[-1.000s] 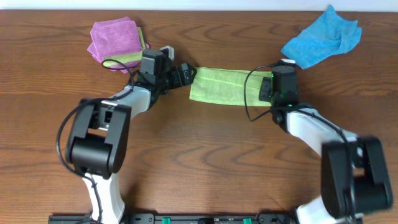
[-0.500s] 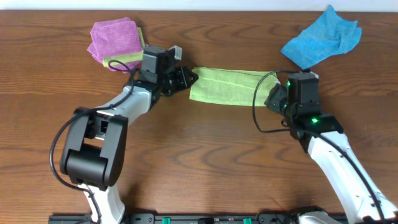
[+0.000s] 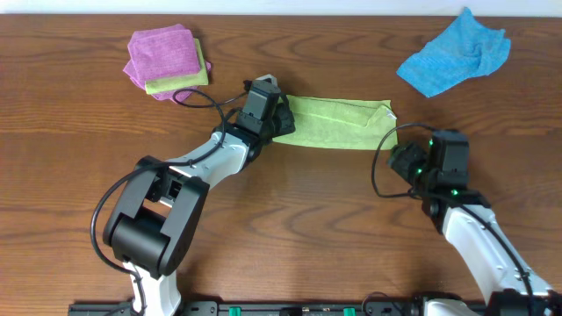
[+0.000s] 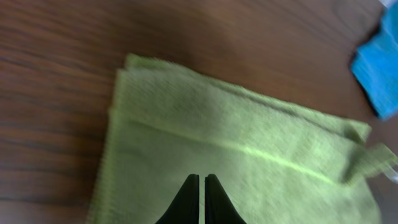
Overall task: Fold the cloth
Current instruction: 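Move the right gripper to the strip's right end and regrasp it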
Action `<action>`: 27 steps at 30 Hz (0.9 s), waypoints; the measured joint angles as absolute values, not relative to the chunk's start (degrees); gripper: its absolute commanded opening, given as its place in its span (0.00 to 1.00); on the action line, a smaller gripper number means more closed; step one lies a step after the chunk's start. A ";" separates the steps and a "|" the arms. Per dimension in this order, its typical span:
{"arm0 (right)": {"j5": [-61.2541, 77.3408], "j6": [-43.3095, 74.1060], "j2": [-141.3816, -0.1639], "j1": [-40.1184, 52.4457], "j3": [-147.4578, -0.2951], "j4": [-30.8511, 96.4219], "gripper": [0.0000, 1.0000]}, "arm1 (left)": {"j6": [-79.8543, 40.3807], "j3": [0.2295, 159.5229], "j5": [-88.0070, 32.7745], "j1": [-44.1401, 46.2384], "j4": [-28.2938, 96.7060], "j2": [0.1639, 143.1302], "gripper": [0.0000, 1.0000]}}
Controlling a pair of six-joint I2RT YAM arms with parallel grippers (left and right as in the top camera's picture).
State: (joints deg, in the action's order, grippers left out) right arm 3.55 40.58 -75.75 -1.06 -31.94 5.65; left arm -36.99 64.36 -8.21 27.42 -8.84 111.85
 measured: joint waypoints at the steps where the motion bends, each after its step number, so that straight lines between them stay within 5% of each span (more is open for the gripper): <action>1: 4.36 40.60 -75.92 -1.06 -30.79 3.86 0.67 | -36.84 64.36 -6.59 27.44 -8.91 111.85 0.06; 27: 9.32 44.12 -95.15 -1.06 -29.30 -23.57 0.61 | -35.97 64.47 -1.93 27.44 -17.12 120.11 0.06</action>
State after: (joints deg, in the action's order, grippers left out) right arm 9.32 44.12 -95.15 -1.06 -29.30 -23.57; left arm -35.97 64.47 -1.93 27.44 -17.12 120.11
